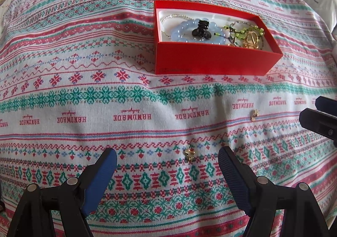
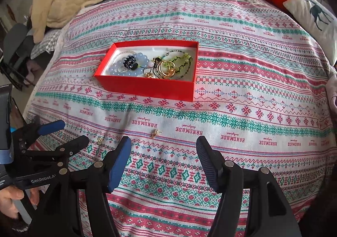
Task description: Organize jewelry
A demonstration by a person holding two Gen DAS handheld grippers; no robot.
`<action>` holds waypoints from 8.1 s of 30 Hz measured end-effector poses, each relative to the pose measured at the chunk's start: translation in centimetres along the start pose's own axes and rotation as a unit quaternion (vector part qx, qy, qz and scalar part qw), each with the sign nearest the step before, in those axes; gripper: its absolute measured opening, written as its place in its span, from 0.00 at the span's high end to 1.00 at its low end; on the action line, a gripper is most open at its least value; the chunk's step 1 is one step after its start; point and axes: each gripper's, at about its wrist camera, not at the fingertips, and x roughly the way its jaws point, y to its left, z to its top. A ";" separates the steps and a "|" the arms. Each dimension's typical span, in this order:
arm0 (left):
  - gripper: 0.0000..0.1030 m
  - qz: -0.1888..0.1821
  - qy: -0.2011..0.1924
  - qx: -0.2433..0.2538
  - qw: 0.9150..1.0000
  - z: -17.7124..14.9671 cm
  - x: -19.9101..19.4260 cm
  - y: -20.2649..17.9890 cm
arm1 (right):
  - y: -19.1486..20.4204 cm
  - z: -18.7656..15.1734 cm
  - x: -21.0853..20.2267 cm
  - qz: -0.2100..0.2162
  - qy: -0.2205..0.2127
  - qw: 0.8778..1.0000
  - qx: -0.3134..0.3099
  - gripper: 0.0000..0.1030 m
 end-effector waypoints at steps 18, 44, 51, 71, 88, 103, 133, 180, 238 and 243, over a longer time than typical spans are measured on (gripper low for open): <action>0.44 -0.054 0.000 0.057 0.997 -3.3 0.5 -1.8 | -0.8 -4.9 3.7 -0.045 0.066 0.995 -0.061 0.35; 0.88 -0.019 -0.019 0.055 0.998 -1.4 4.6 -3.5 | -0.9 -5.4 4.1 -0.043 0.069 0.994 -0.070 0.35; 0.98 -0.011 -0.018 0.043 0.999 -0.4 4.7 -3.3 | -1.1 -5.7 3.9 -0.047 0.062 0.995 -0.064 0.35; 0.99 -0.020 -0.039 -0.001 0.999 -0.3 1.4 0.2 | 0.9 -1.6 6.8 -0.049 0.041 0.997 -0.041 0.35; 0.99 -0.023 -0.027 0.000 0.999 -0.1 2.0 -0.2 | 4.2 3.1 9.9 -0.022 0.024 0.999 -0.014 0.66; 0.99 -0.027 -0.025 -0.003 0.999 0.1 1.9 0.1 | 3.1 3.1 9.6 -0.016 0.029 0.999 -0.002 0.88; 0.99 -0.041 -0.070 -0.002 0.997 6.4 -1.6 -2.1 | -2.7 5.6 -0.3 0.058 -0.043 0.994 0.085 0.88; 0.18 0.019 -0.060 0.007 0.998 5.3 -1.6 -3.0 | -4.8 7.8 2.5 0.074 -0.031 0.989 0.121 0.57; 0.01 0.086 -0.046 -0.022 0.995 -1.5 -2.0 -3.3 | 0.0 -2.1 0.3 -0.051 0.018 0.998 0.023 0.08; 0.01 0.086 -0.049 -0.024 0.995 -1.6 -2.1 -3.3 | 0.0 -2.1 0.2 -0.052 0.017 0.998 0.022 0.08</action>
